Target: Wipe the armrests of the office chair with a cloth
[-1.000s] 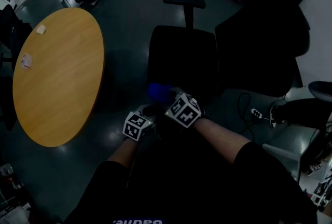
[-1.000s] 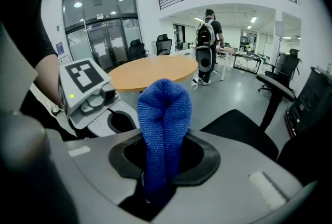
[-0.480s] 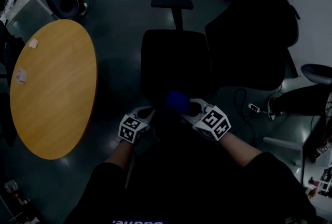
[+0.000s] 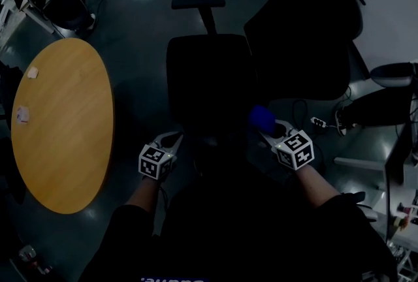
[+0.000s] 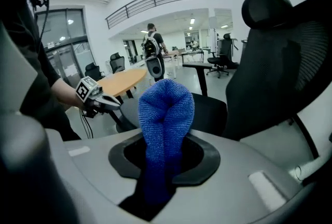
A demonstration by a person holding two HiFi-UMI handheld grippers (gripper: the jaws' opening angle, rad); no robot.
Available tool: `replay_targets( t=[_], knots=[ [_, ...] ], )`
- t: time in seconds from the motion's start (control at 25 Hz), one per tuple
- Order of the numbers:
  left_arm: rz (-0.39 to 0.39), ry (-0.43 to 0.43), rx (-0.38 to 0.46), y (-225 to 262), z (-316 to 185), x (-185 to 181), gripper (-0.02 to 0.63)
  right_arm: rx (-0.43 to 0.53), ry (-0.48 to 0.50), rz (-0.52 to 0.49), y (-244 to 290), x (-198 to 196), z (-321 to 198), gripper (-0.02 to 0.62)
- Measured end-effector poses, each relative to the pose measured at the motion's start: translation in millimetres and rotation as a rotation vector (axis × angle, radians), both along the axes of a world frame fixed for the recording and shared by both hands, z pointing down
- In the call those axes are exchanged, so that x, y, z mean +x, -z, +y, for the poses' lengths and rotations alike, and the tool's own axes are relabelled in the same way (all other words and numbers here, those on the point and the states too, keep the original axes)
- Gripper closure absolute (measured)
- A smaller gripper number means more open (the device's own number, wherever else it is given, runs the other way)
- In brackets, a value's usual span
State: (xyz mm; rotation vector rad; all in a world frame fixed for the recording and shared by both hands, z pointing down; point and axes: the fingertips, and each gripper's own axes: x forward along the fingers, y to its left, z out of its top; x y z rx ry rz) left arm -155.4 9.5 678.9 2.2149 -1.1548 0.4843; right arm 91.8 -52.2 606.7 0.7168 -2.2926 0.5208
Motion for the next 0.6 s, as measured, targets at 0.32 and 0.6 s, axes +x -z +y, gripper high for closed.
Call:
replay_targets(
  t=[0.32, 0.6],
  knots=[
    [0.006, -0.028, -0.030, -7.6, -7.0, 7.2, 0.588, -0.086, -0.066, 0.132, -50.5, 4.5, -2.5, 0.486],
    [0.000, -0.036, -0.027, -9.2, -8.7, 14.6, 0.588, -0.120, 0.044, 0.135, -52.7, -39.0, 18.0, 0.486]
  ],
)
